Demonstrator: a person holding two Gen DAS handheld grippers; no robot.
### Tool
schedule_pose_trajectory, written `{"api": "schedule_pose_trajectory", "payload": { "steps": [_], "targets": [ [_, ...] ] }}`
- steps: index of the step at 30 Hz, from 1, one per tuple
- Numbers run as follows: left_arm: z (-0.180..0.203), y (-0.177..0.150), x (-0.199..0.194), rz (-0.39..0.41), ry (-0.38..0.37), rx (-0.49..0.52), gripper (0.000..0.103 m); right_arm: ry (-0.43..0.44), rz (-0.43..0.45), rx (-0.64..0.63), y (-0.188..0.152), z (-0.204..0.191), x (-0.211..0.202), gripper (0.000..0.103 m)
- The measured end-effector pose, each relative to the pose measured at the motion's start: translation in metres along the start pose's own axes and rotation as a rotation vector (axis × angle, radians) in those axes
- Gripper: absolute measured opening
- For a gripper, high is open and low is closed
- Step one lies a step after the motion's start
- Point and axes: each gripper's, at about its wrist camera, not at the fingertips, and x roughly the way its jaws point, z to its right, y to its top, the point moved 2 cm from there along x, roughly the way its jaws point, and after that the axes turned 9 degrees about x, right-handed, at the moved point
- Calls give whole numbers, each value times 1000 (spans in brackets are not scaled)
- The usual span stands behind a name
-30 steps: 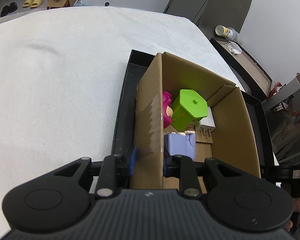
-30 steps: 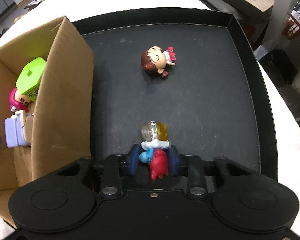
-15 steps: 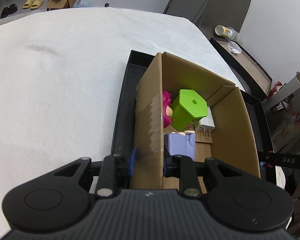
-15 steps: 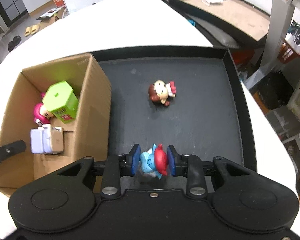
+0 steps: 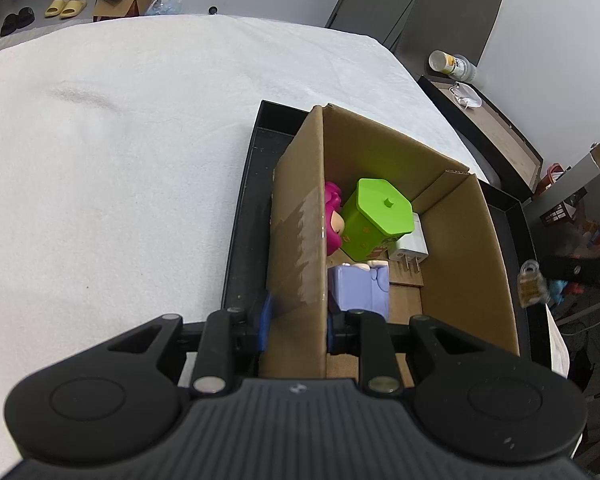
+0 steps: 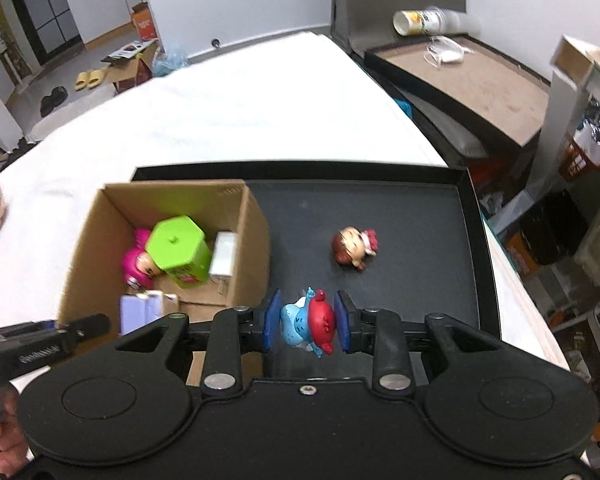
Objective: Organize rigid objects
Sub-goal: 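Carry the small figures with the right gripper and release them into the box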
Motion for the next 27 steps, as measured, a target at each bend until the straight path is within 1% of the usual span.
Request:
{"api": "schedule_pose_trajectory", "payload": {
  "steps": [6, 14, 20, 27],
  "targets": [
    [0, 0, 0, -1, -2, -2, 24, 32, 25, -28, 7, -19, -13, 29],
    [-3, 1, -1, -2, -10, -11, 24, 67, 27, -64, 10, -45, -13, 29],
    [-3, 1, -1, -1, -11, -9, 24, 79, 10, -87, 8, -63, -3, 29],
    [-5, 1, 0, -2, -19, -15, 24, 59, -20, -131, -1, -83, 16, 29]
  ]
}}
